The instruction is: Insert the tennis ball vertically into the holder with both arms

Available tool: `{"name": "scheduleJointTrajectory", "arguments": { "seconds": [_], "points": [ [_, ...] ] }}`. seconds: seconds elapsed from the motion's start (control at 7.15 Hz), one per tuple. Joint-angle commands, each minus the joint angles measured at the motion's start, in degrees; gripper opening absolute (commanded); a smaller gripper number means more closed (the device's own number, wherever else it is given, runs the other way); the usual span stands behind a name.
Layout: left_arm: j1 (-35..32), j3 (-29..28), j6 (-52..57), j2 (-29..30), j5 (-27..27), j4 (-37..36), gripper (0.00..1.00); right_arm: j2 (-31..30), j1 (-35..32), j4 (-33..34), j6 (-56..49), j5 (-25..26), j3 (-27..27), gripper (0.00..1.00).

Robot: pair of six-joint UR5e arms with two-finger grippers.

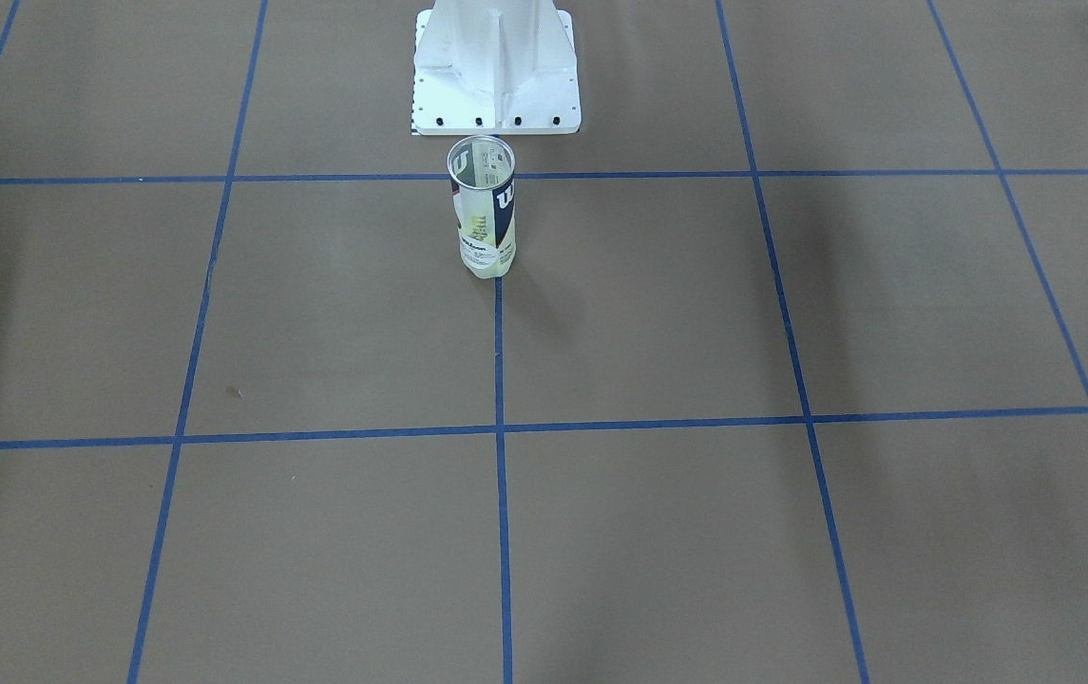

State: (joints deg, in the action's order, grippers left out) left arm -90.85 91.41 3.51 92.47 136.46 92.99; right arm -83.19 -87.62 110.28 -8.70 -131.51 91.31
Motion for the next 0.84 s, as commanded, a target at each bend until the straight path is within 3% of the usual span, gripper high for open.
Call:
{"name": "scheduleJointTrajectory", "arguments": {
  "seconds": [0.0, 0.28, 0.7],
  "points": [
    [0.15, 1.93, 0.0, -1.33, 0.12, 0.08, 1.0, -1.0, -0.01, -3.81, 0.0, 0.11, -0.78, 0.99],
    [0.15, 1.93, 0.0, -1.33, 0.03, 0.08, 1.0, -3.72, -0.01, -15.57, 0.18, 0.28, -3.85, 0.99],
    [0.24, 1.93, 0.0, -1.33, 0.03, 0.08, 1.0, -4.0, -0.18, -16.59, 2.99, 0.2, -3.33, 0.99]
  ]
}}
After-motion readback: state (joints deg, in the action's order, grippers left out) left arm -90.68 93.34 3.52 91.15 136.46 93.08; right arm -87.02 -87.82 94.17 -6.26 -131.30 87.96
